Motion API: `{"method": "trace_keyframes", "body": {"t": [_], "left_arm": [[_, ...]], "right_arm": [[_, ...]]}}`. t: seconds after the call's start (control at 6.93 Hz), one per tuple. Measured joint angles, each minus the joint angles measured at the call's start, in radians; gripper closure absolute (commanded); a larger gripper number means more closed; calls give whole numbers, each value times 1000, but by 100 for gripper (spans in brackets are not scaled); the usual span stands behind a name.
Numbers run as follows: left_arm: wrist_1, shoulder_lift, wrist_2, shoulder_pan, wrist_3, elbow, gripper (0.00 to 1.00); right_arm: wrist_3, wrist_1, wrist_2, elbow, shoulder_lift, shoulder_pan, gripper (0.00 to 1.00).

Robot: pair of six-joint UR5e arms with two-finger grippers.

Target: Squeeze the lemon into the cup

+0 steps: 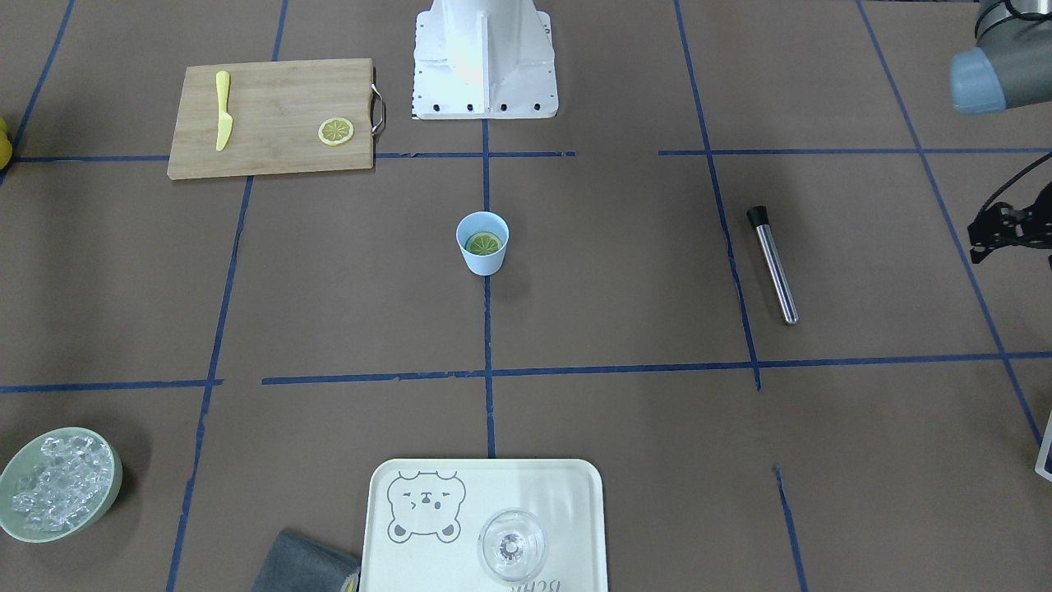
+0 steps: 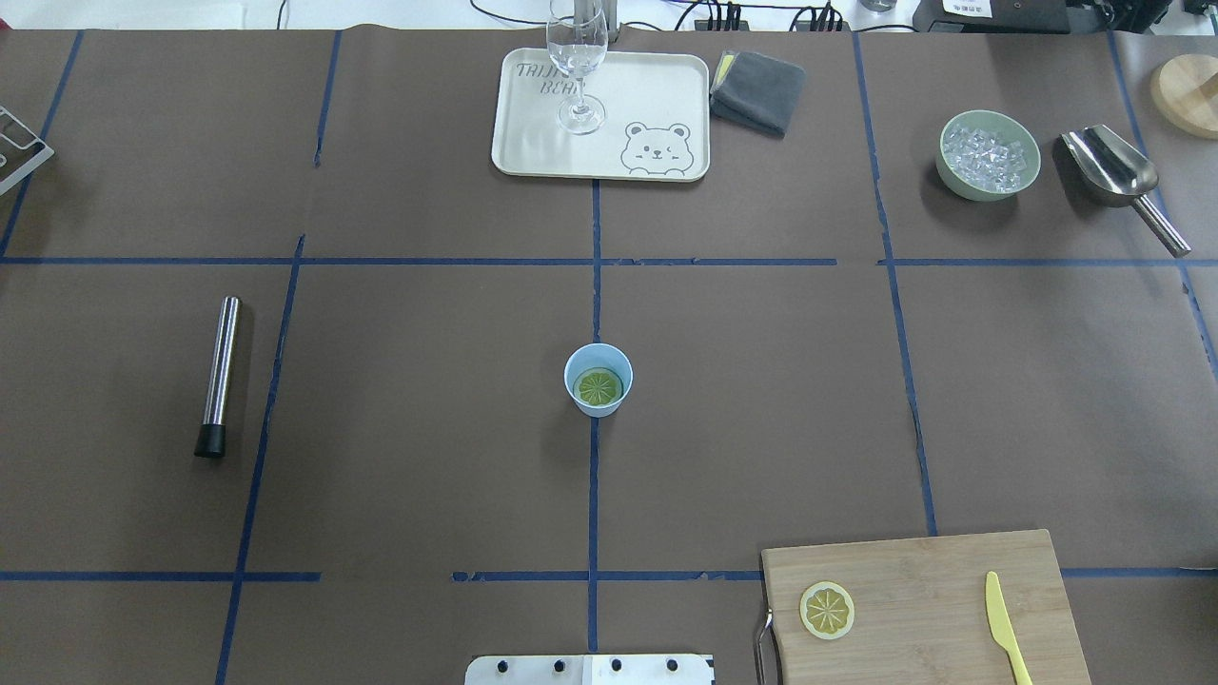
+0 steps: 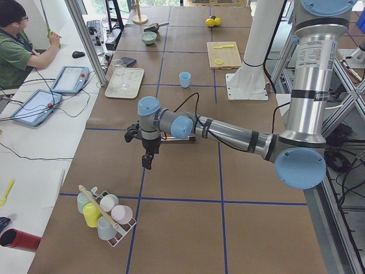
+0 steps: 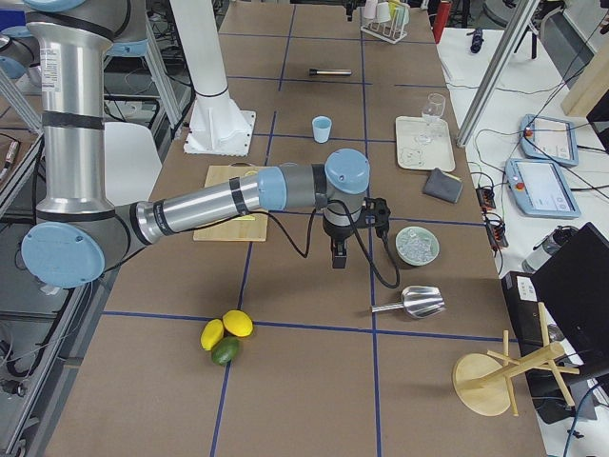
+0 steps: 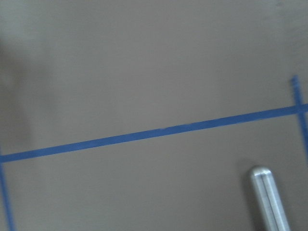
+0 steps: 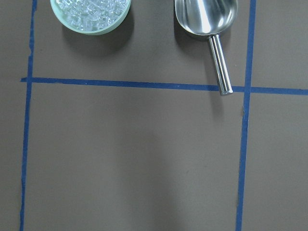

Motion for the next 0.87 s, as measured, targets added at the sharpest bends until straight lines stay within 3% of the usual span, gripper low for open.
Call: {"method": "trace_keyframes", "body": {"t": [0.43,0.87], "left_arm": [[66,56,0,-184,252,34,0],[183,76,-33,-241,283,11,0]], "right_arm": [[-1,6,27,-2,-36,19,0],[0,6,31,1,-48,20,0]]}}
